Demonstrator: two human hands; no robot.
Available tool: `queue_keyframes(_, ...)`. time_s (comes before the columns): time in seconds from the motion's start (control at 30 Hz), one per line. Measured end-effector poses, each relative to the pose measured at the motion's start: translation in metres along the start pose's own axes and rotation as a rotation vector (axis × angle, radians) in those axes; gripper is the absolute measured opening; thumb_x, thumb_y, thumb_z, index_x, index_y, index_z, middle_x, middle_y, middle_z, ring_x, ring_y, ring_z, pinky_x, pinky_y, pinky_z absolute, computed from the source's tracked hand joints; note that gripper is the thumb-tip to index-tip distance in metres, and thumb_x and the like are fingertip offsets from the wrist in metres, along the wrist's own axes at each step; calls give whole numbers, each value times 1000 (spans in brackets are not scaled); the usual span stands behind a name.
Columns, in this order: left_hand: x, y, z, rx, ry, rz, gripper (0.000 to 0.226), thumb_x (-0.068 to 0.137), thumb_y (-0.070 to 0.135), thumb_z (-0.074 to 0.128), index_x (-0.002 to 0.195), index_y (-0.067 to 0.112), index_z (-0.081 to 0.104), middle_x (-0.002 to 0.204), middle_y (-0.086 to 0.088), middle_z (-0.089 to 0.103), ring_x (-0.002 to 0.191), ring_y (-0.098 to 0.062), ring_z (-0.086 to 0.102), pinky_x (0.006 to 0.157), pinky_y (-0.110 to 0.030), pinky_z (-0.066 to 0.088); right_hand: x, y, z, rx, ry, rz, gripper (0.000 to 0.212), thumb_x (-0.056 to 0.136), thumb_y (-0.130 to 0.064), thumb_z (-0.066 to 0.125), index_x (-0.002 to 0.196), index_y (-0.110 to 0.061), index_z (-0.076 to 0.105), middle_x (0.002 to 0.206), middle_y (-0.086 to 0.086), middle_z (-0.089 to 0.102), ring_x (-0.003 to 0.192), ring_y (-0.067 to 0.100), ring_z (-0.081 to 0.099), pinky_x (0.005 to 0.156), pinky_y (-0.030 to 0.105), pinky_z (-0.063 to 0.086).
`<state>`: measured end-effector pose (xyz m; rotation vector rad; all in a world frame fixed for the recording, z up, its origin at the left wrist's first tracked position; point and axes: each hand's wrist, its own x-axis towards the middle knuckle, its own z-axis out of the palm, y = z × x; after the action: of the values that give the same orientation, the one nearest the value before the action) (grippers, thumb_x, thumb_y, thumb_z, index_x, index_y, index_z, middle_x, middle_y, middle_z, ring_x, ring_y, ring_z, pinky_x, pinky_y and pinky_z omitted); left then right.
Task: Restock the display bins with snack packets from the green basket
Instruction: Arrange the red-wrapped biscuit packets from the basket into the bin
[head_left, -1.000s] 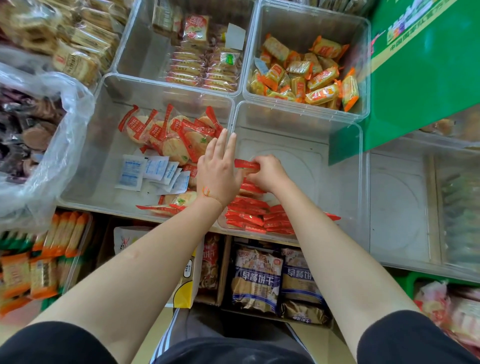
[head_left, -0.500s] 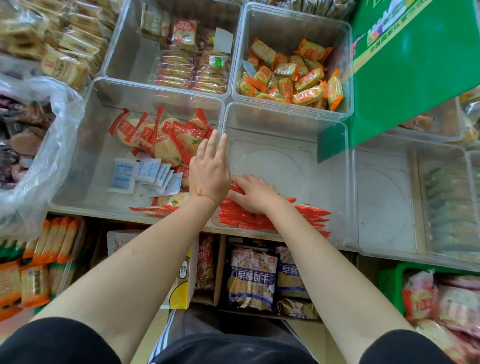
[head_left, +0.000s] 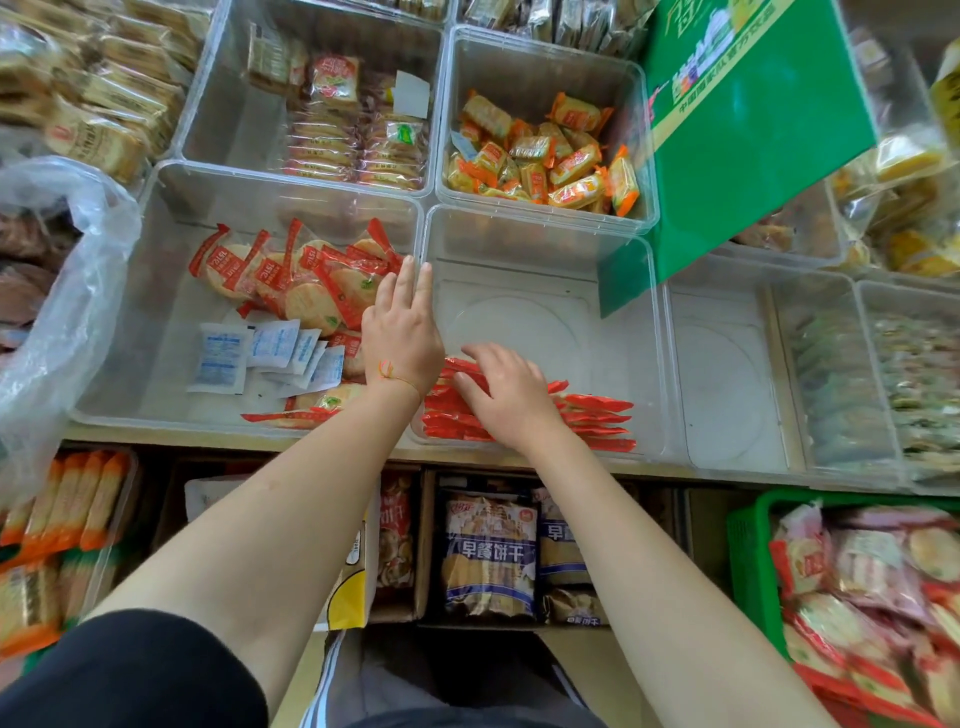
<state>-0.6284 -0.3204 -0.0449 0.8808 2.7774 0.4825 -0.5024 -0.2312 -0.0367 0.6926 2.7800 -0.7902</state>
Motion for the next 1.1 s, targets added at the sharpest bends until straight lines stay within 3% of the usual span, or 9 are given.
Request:
queue_keyframes(0.1, -5, 2, -4, 54, -18, 12, 63, 95, 10, 39, 155, 16, 24, 164, -8, 14, 150, -29, 13, 114, -45, 26, -33, 2, 0, 73, 248, 2, 29, 99, -24, 48, 121, -12, 64, 120, 2, 63, 113, 20, 54, 99, 42, 44)
queue_keyframes(0.17, -22, 9, -9, 73, 10, 86, 57, 89, 9, 48, 145, 12, 42, 160, -16, 24, 148, -34, 20, 112, -49, 27, -60, 9, -4, 114, 458, 29, 22, 94, -11, 51, 104, -8, 69, 101, 5, 67, 97, 21, 59, 84, 38, 50)
queue_keyframes(0.23, -51, 28, -11, 12, 83, 270, 43, 80, 13, 54, 122, 9, 62, 143, -21, 48, 131, -40, 43, 99, -51, 41, -87, 18, -12, 164, 578, 97, 20, 93, -5, 50, 97, -6, 69, 93, 4, 68, 87, 19, 61, 73, 33, 52)
queue_keyframes(0.3, -89, 54, -11, -97, 114, 422, 30, 80, 20, 51, 100, 8, 70, 110, -16, 65, 99, -37, 61, 75, -43, 51, -115, 29, -17, 218, 580, 194, 19, 94, -5, 50, 96, -7, 69, 91, 3, 69, 81, 16, 60, 68, 29, 48)
queue_keyframes(0.4, -138, 99, -8, -251, 12, 348, 32, 85, 31, 42, 86, 12, 67, 84, -6, 68, 76, -30, 64, 61, -36, 50, -155, 57, -20, 289, 495, 331, 20, 94, -9, 50, 94, -12, 69, 87, 1, 68, 76, 16, 58, 64, 28, 43)
queue_keyframes(0.57, -185, 167, 31, -201, -291, 220, 24, 93, 27, 48, 99, 20, 70, 96, -2, 71, 90, -27, 64, 74, -36, 52, -222, 132, -31, 338, 350, 380, 21, 95, -13, 49, 98, -17, 70, 93, -4, 67, 81, 13, 56, 62, 23, 39)
queue_keyframes(0.8, -243, 308, 122, -296, -556, 138, 24, 93, 22, 49, 100, 26, 72, 87, 2, 71, 63, -13, 59, 60, -25, 43, -301, 310, -55, 292, 218, 401, 21, 90, -11, 51, 100, -14, 69, 102, 4, 65, 95, 22, 58, 82, 33, 47)
queue_keyframes(1.0, -292, 414, 197, -289, -667, 67, 26, 92, 20, 51, 106, 18, 73, 106, -3, 72, 98, -24, 65, 83, -30, 49, -354, 437, -82, 52, -70, 357, 28, 87, -28, 58, 107, -10, 65, 111, 12, 60, 107, 32, 56, 86, 40, 48)
queue_keyframes(1.1, -309, 440, 216, -251, -705, 20, 24, 91, 24, 53, 104, 16, 71, 104, -6, 71, 99, -26, 64, 86, -36, 51, -373, 465, -77, -68, -342, 316, 67, 78, -53, 72, 132, -18, 51, 133, 10, 48, 127, 31, 43, 101, 46, 42)
